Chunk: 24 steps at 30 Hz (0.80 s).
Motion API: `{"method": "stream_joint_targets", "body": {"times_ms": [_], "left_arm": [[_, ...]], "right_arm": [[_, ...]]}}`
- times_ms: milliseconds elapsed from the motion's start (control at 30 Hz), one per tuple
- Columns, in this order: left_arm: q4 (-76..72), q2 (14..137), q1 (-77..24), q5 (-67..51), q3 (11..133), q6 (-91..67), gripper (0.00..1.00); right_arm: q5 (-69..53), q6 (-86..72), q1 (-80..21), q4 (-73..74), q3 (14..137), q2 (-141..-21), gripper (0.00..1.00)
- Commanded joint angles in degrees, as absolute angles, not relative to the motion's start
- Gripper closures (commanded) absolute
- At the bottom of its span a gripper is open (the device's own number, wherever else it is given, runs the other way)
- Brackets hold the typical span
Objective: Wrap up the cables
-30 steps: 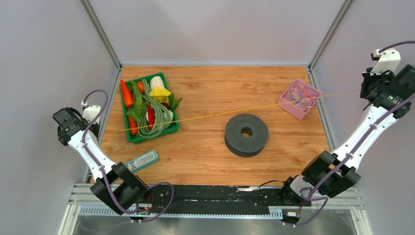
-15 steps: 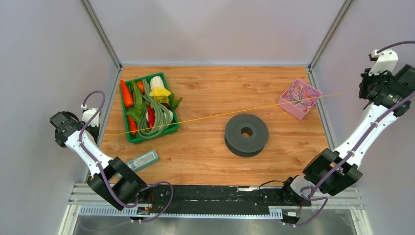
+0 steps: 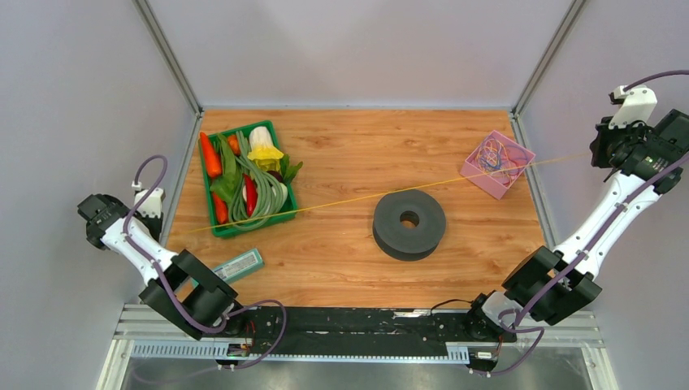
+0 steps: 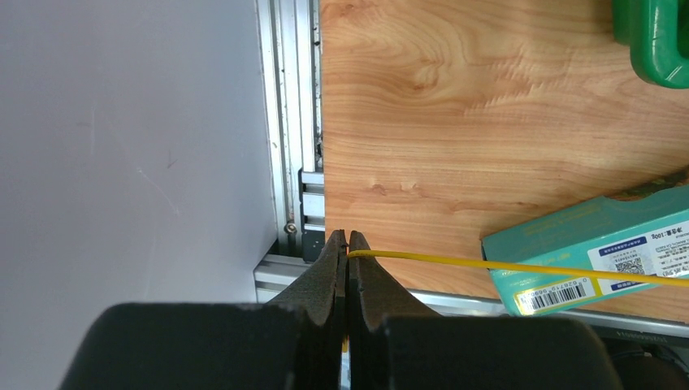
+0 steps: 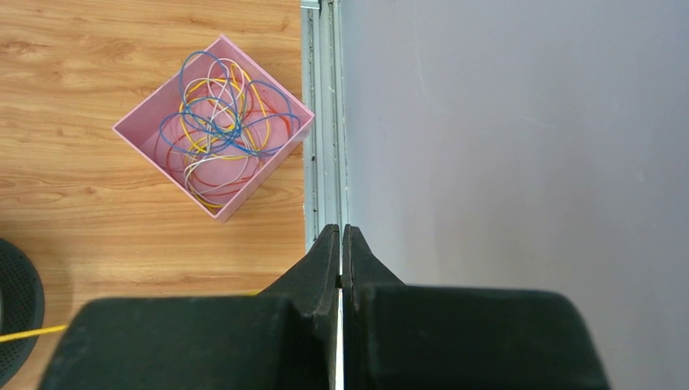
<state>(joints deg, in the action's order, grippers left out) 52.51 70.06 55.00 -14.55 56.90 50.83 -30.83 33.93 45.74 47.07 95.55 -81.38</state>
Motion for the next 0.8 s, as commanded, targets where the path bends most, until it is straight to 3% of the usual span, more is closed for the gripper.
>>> {"method": "stream_joint_targets", "body": {"times_ms": [0, 300, 467, 633, 767], "left_arm": [[43.77, 71.28, 58.35, -9.4, 57.22, 54.23, 1.0], [42.63, 71.46, 59.76, -9.4, 56.51, 55.72, 1.0], [45.96, 66.2, 59.59, -15.18, 54.32, 58.18, 1.0], [55.96, 54.87, 57.13, -24.67, 53.17, 62.83, 1.0], [67.46, 45.11, 55.29, -36.17, 54.4, 69.15, 1.0]], "right_arm": [[-24.61, 38.23, 48.6, 37.97, 97.03, -81.91, 1.0], [-25.05, 38.32, 49.22, 38.14, 97.47, -82.18, 1.0], [-28.29, 34.99, 48.35, 42.0, 98.78, -82.09, 1.0], [-26.73, 27.96, 37.56, 45.53, 102.13, -80.34, 1.0], [-21.8, 22.52, 22.71, 43.25, 105.8, -80.68, 1.0]]}}
